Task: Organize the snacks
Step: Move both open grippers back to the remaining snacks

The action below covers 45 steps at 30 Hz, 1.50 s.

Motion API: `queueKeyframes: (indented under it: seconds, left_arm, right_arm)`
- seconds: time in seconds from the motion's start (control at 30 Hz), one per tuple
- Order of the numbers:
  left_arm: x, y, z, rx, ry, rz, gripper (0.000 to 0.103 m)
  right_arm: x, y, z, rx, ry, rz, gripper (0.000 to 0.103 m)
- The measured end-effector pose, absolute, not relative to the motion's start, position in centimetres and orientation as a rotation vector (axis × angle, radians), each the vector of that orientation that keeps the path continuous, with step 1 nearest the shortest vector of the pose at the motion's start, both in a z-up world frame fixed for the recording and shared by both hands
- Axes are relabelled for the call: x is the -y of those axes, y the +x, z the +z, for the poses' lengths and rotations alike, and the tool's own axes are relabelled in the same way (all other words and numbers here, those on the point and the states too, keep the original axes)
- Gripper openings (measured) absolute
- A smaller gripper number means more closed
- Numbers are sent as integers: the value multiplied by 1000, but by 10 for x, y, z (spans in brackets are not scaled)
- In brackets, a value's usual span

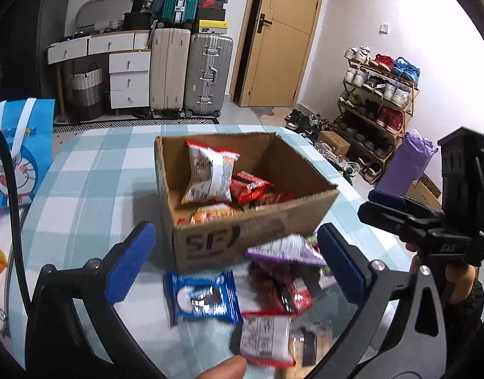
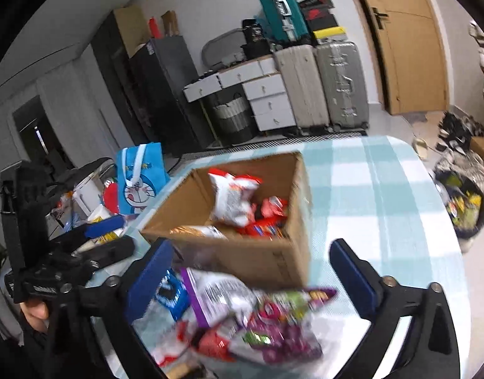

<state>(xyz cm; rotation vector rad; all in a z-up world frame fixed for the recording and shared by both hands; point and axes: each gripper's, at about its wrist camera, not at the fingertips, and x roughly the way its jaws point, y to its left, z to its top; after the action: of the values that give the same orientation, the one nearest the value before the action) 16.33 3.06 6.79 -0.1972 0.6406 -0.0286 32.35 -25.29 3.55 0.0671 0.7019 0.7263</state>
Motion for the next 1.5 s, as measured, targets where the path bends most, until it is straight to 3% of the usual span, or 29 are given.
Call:
queueKeyframes:
  seconds: [0.97,1.5]
  left_arm:
    - [-17,92,12,-774,-230,-10,102]
    - [-37,84,14,-776,-239,19,102]
  right_arm:
    - [237,245,-34,-883,-179,726,103]
    - [183,209,-67,-928,-274,692,103]
